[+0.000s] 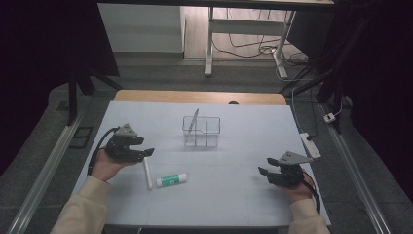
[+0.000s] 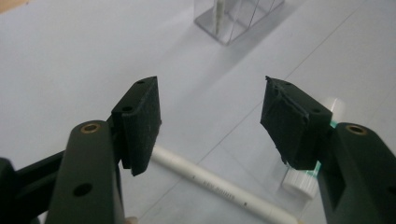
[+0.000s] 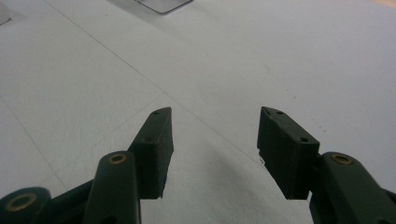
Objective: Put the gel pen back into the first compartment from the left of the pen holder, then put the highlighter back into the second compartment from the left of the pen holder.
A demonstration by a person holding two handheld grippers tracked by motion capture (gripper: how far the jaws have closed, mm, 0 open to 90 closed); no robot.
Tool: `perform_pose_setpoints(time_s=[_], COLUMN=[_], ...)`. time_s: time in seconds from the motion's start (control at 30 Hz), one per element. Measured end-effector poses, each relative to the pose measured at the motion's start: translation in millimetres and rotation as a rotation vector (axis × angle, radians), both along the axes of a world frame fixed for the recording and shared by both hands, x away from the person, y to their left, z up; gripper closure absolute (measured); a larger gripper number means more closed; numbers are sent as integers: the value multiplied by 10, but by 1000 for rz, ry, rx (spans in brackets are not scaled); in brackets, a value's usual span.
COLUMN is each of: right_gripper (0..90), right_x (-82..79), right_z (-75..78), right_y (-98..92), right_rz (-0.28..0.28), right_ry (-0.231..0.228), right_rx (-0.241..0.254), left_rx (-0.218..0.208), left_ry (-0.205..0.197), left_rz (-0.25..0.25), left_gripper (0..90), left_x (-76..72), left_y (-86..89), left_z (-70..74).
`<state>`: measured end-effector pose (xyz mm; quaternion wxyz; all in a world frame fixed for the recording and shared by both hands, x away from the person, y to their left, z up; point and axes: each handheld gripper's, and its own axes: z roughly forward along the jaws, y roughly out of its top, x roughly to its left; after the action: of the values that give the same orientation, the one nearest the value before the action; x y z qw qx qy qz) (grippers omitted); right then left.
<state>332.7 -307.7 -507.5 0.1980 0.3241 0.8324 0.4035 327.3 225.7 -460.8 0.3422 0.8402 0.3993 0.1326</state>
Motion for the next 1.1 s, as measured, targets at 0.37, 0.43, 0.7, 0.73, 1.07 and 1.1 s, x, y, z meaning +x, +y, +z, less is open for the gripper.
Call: perform_pose_setpoints(time_s=[0.37, 0.43, 0.7, 0.73, 1.07, 1.1], right_gripper=[448, 447, 448, 447, 448, 448], right_x=[-1, 0, -4, -4, 1, 3], right_z=[9, 11, 25, 27, 21, 17], right_y=[-10, -14, -42, -49, -64, -63], right_rz=[10, 14, 19, 15, 6, 8], right_ry=[-2, -5, -10, -13, -7, -4], right_rx=[13, 13, 18, 14, 10, 14], left_rx=[24, 39, 56, 57, 54, 54], left_ry=[113, 123, 168, 171, 199, 202], left_rz=[117, 139, 212, 215, 225, 226], left_gripper=[368, 364, 344, 342, 326, 326], left_x=[20, 32, 100, 108, 178, 183], left_y=[69, 57, -9, -21, -84, -94], left_z=[-110, -127, -220, -232, -310, -319])
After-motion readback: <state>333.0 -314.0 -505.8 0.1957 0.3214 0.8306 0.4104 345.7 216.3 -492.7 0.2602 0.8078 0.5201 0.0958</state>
